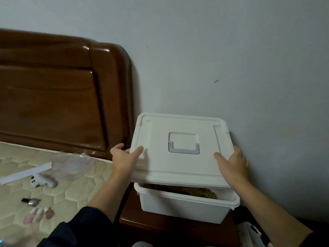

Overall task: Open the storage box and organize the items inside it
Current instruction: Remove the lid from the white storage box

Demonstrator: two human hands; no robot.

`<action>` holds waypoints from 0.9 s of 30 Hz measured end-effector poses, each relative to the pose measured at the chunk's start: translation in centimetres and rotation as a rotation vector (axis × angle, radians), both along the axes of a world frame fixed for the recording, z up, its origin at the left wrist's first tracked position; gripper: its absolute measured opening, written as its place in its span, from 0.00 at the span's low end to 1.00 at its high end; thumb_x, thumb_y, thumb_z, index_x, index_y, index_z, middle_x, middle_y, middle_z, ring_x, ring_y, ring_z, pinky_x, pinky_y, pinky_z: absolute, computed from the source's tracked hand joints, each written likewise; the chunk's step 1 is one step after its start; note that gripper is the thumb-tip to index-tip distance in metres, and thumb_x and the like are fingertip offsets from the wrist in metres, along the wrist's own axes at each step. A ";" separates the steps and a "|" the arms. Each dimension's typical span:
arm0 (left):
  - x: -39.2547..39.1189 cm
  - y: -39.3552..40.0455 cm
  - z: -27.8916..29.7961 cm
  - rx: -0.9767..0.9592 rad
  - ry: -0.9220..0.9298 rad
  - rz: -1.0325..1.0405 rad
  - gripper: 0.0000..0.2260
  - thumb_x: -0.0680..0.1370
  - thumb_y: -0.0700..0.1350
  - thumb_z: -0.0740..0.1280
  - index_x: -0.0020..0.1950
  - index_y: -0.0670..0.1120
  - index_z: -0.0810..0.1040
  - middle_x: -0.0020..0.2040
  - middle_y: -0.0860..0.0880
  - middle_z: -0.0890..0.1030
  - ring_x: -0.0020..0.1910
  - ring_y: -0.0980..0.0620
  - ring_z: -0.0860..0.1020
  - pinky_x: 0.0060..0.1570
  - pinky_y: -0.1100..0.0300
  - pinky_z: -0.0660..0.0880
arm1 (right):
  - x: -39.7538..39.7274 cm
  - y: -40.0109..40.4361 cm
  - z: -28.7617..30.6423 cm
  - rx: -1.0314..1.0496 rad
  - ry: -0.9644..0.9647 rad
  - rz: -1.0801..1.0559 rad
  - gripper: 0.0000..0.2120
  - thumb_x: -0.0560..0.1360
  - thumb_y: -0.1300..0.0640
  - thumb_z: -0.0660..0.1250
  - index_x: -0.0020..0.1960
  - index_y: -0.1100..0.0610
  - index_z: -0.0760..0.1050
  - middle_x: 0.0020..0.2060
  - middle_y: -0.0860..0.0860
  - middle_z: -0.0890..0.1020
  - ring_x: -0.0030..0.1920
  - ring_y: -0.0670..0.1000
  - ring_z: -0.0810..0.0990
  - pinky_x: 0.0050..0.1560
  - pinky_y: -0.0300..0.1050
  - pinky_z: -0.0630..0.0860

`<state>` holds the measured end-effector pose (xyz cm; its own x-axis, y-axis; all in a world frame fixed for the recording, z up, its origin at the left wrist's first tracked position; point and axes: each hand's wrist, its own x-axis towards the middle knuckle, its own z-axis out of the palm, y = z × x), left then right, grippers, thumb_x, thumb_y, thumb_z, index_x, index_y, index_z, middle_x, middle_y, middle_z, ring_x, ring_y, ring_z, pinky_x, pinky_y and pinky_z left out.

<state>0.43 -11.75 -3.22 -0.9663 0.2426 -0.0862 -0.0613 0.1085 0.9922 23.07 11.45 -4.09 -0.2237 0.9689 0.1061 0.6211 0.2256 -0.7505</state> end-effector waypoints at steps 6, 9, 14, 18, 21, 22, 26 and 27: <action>-2.7 -10.2 2.9 0.051 -0.067 -0.095 0.15 0.73 0.46 0.80 0.57 0.43 0.86 0.47 0.46 0.89 0.45 0.44 0.89 0.44 0.49 0.86 | -6.4 -5.0 2.0 0.050 0.032 0.223 0.38 0.75 0.42 0.70 0.79 0.55 0.64 0.74 0.58 0.72 0.74 0.66 0.67 0.71 0.64 0.67; -3.3 -16.8 4.5 0.140 -0.034 -0.051 0.13 0.76 0.45 0.78 0.59 0.43 0.85 0.49 0.47 0.89 0.46 0.46 0.89 0.40 0.55 0.84 | -11.1 -8.9 3.0 0.036 0.082 0.369 0.39 0.74 0.42 0.71 0.80 0.55 0.63 0.74 0.59 0.72 0.74 0.65 0.67 0.72 0.63 0.67; -2.8 -26.7 6.8 0.242 0.218 0.318 0.08 0.79 0.41 0.75 0.57 0.47 0.84 0.47 0.50 0.89 0.46 0.50 0.88 0.45 0.51 0.84 | -18.8 -19.0 4.2 0.009 0.190 0.782 0.39 0.79 0.45 0.73 0.83 0.56 0.59 0.77 0.59 0.69 0.76 0.62 0.67 0.76 0.59 0.65; -1.2 -31.6 8.4 -0.046 0.594 0.502 0.10 0.79 0.44 0.72 0.50 0.61 0.80 0.42 0.61 0.85 0.40 0.62 0.81 0.36 0.58 0.79 | -21.0 -29.9 7.7 -0.691 0.473 1.198 0.43 0.75 0.36 0.72 0.84 0.47 0.58 0.78 0.52 0.71 0.75 0.57 0.73 0.71 0.57 0.74; -0.5 -34.6 8.0 -0.615 0.819 0.641 0.06 0.81 0.50 0.70 0.48 0.55 0.74 0.36 0.56 0.77 0.34 0.53 0.75 0.28 0.57 0.66 | -20.9 -36.0 10.7 -1.013 0.623 1.475 0.41 0.69 0.29 0.73 0.77 0.41 0.66 0.73 0.52 0.76 0.70 0.55 0.80 0.64 0.57 0.81; -0.3 -35.7 7.7 -0.763 0.900 0.664 0.07 0.81 0.49 0.70 0.47 0.53 0.73 0.36 0.55 0.74 0.33 0.49 0.73 0.27 0.57 0.64 | -21.0 -37.8 11.5 -1.095 0.666 1.529 0.38 0.67 0.28 0.74 0.73 0.39 0.68 0.70 0.53 0.78 0.66 0.54 0.83 0.62 0.57 0.82; 1.1 -39.1 5.9 -0.970 1.063 0.613 0.05 0.79 0.41 0.70 0.45 0.49 0.78 0.39 0.51 0.78 0.33 0.43 0.74 0.26 0.53 0.67 | -22.0 -42.8 12.9 -1.229 0.679 1.278 0.35 0.72 0.36 0.76 0.72 0.49 0.68 0.68 0.61 0.75 0.62 0.64 0.84 0.53 0.65 0.85; 1.5 -40.1 5.4 -0.998 1.060 0.605 0.04 0.79 0.41 0.70 0.45 0.48 0.79 0.40 0.50 0.78 0.33 0.42 0.75 0.27 0.53 0.67 | -22.3 -44.0 12.6 -1.191 0.643 1.188 0.31 0.77 0.42 0.74 0.72 0.55 0.67 0.66 0.63 0.76 0.58 0.63 0.86 0.49 0.63 0.86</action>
<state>1.96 -51.81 2.20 -0.6177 0.0750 0.7828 0.3128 0.9368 0.1570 0.79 -32.53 8.48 -0.9924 -0.0491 -0.1129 0.1223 -0.4975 -0.8588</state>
